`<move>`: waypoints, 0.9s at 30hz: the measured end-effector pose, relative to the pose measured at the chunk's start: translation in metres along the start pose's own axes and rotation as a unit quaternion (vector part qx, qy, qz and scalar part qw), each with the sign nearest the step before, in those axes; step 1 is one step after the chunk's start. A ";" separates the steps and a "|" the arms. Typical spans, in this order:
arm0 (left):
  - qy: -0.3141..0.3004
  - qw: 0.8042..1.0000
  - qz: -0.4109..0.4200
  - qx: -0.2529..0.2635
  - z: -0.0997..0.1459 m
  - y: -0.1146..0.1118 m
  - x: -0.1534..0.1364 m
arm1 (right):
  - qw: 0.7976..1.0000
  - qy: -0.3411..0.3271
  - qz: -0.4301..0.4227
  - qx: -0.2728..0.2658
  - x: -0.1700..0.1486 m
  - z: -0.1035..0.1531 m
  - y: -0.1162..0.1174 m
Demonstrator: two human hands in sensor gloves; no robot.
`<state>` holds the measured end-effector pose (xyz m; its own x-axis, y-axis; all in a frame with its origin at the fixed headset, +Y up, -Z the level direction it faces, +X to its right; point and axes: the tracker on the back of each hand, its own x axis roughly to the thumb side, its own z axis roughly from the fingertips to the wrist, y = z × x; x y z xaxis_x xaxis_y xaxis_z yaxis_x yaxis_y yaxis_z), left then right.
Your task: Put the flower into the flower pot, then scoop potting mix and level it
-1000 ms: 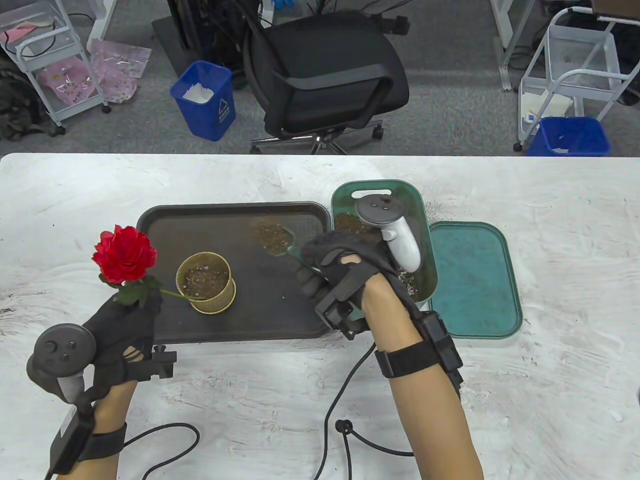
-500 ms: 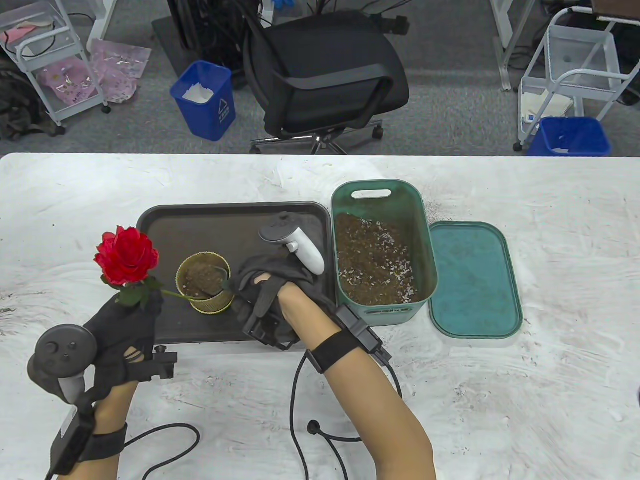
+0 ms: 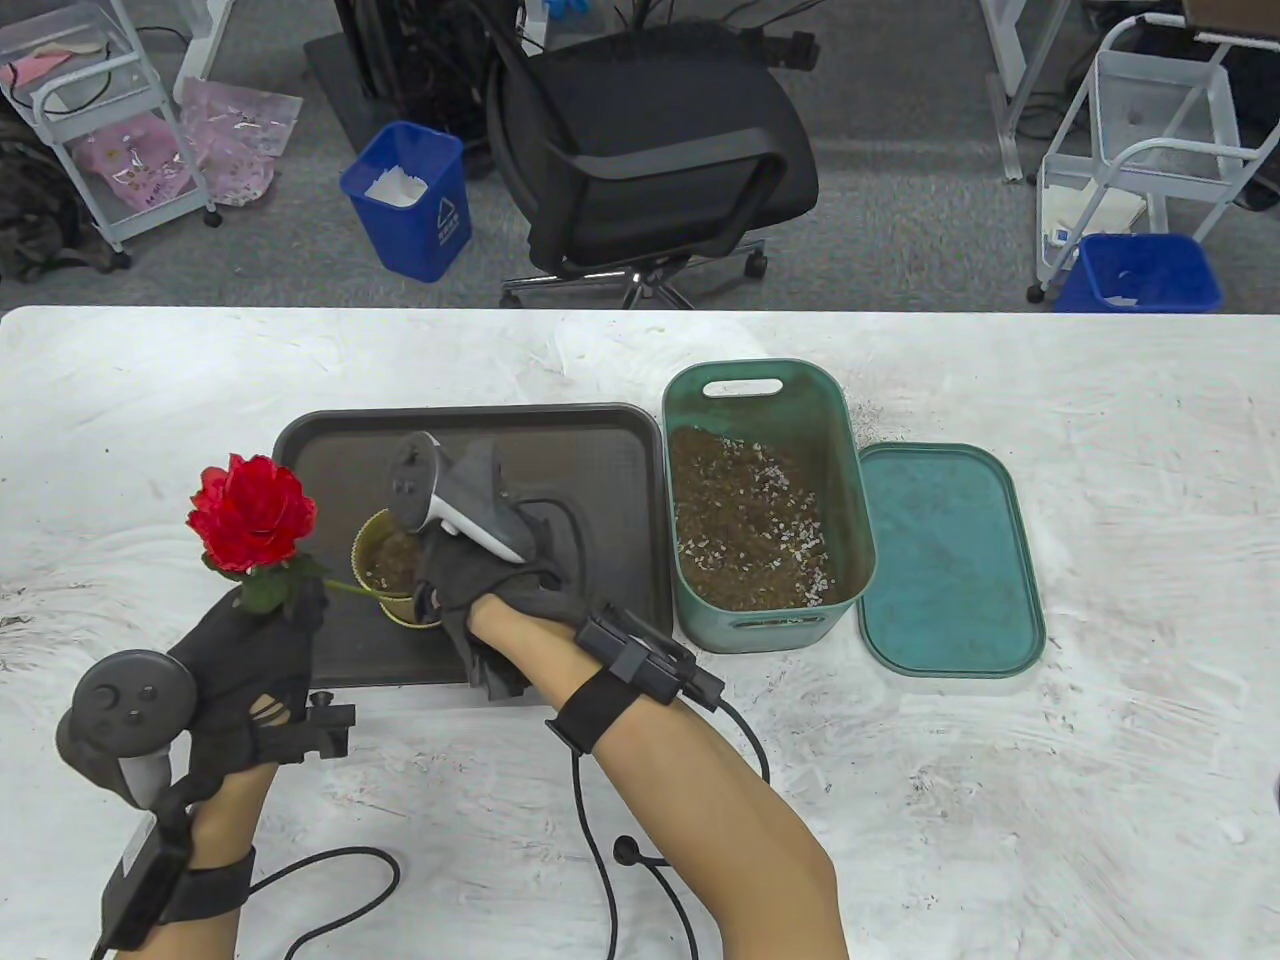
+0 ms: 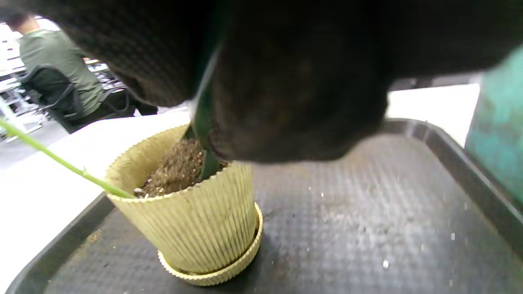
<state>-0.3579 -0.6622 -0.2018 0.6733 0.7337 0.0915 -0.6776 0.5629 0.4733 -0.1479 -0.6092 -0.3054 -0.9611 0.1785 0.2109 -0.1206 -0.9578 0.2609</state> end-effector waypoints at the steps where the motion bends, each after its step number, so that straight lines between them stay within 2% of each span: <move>1: 0.001 1.000 0.000 0.000 0.000 0.000 0.000 | 1.000 0.000 0.027 -0.013 0.004 0.005 -0.001; 7: 0.006 1.000 0.002 0.001 0.000 0.001 -0.001 | 0.993 -0.001 0.104 -0.053 0.003 0.025 -0.013; 13: 0.006 1.000 0.004 0.000 -0.001 0.000 0.000 | 0.997 0.015 0.037 -0.063 -0.026 0.044 -0.041; 21: 0.004 1.000 0.000 0.001 -0.001 0.001 -0.001 | 0.989 0.090 -0.051 -0.109 -0.104 0.068 -0.093; 27: 0.004 1.000 0.001 0.001 -0.001 0.001 0.000 | 0.970 0.151 -0.136 -0.135 -0.168 0.082 -0.116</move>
<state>-0.3592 -0.6616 -0.2026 0.6701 0.7373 0.0856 -0.6782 0.5614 0.4741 0.0483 -0.5100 -0.2935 -0.9086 0.3979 -0.1272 -0.4016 -0.9158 0.0038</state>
